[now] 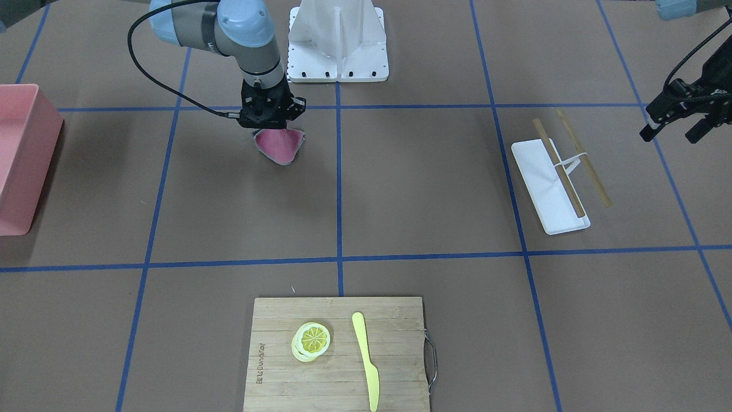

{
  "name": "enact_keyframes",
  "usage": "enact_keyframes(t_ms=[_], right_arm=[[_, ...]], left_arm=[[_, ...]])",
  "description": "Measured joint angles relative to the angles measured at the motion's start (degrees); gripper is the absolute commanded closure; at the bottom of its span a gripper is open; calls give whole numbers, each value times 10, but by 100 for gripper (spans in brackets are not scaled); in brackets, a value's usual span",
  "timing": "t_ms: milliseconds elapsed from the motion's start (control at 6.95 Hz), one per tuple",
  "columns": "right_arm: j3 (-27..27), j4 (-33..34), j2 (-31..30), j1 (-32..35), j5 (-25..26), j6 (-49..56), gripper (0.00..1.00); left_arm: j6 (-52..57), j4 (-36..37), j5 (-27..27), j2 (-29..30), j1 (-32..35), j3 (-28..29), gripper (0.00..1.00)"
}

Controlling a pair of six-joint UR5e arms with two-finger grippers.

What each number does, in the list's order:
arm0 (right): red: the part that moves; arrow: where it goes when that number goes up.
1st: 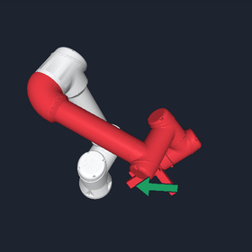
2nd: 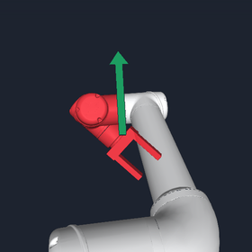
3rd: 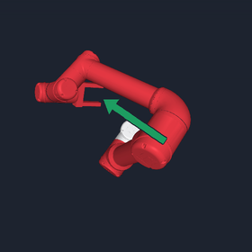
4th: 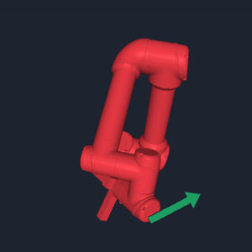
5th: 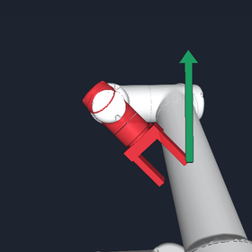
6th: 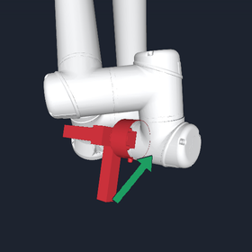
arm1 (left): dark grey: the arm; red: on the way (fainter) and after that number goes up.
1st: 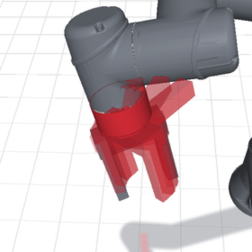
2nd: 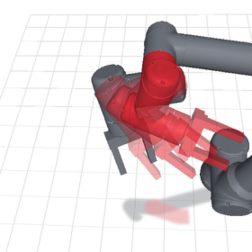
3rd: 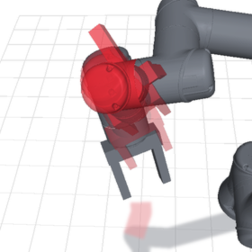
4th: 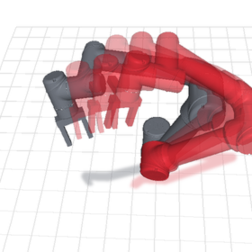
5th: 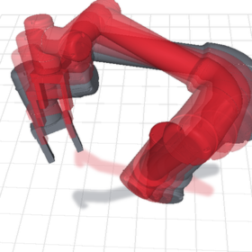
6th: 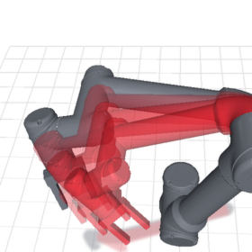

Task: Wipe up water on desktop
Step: 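Rub the cloth back and forth on the table with the right gripper, then move the cloth over the pink bin with the right gripper and release it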

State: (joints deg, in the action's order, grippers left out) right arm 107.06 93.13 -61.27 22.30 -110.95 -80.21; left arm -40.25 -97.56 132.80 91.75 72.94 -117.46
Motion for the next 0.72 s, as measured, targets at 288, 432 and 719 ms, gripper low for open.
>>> enact_keyframes(t_ms=[288,432,719], right_arm=[[-7,0,-7,32,-7,6,100],[-6,0,-33,64,-24,39,100],[12,-2,-116,109,-57,121,100]], left_arm=[[-1,0,8,-1,2,-4,2],[-1,0,12,-2,3,-6,2],[-6,0,15,-11,3,-19,2]])
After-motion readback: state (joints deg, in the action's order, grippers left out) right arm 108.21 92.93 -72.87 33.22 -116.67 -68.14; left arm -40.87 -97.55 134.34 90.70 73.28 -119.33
